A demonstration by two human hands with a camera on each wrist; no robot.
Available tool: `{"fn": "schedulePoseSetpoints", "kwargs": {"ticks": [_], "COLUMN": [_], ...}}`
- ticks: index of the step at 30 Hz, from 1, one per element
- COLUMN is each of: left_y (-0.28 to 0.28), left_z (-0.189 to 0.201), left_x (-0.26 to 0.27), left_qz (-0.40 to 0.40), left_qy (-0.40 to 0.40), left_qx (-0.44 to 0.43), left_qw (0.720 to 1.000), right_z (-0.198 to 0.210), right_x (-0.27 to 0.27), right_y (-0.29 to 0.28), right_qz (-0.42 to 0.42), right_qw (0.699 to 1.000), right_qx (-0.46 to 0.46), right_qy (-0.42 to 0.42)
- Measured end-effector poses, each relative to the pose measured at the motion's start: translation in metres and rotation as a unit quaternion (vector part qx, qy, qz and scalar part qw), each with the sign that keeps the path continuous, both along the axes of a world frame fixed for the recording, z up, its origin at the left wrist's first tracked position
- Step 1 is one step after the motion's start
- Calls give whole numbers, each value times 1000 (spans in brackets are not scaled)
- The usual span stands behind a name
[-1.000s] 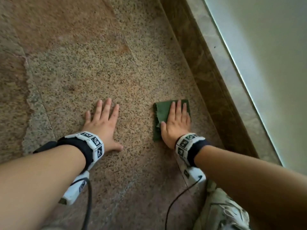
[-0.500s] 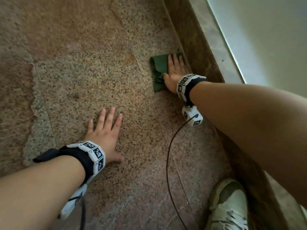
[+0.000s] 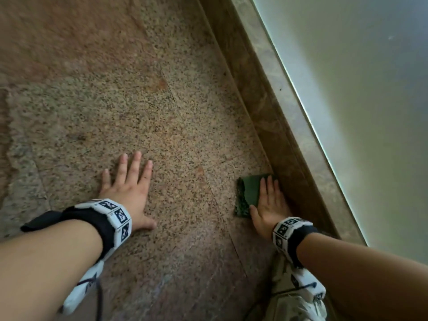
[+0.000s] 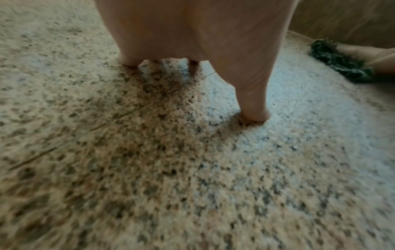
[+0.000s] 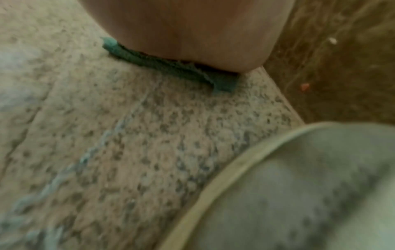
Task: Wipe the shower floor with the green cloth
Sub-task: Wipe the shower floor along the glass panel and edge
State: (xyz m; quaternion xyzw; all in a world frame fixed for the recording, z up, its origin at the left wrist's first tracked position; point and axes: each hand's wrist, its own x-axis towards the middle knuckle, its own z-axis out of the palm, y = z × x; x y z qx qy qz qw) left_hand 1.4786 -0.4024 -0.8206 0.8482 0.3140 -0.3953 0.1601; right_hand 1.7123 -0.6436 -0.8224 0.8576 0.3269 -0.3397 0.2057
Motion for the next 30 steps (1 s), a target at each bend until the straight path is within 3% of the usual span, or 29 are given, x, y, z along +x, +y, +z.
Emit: {"fn": "schedulePoseSetpoints", "kwargs": {"ticks": [10, 18, 23, 26, 30], "left_y": [-1, 1, 0, 1, -1], "left_z": [-2, 1, 4, 0, -5], "left_x": [2, 3, 3, 2, -1], "left_qz": [7, 10, 15, 14, 5], "left_qy": [11, 6, 0, -1, -21], "left_qx": [-2, -1, -19, -12, 5], "left_qw": [1000, 1000, 1000, 1000, 1000], "right_z": [-7, -19, -20, -18, -12], "right_x": [-8, 4, -8, -45, -143], "right_y": [35, 137, 135, 125, 98], "right_qz": [-72, -38, -12, 14, 46], "right_qw": [994, 982, 980, 982, 979], "right_qx": [81, 182, 193, 188, 193], "right_qy": [-9, -44, -50, -17, 54]}}
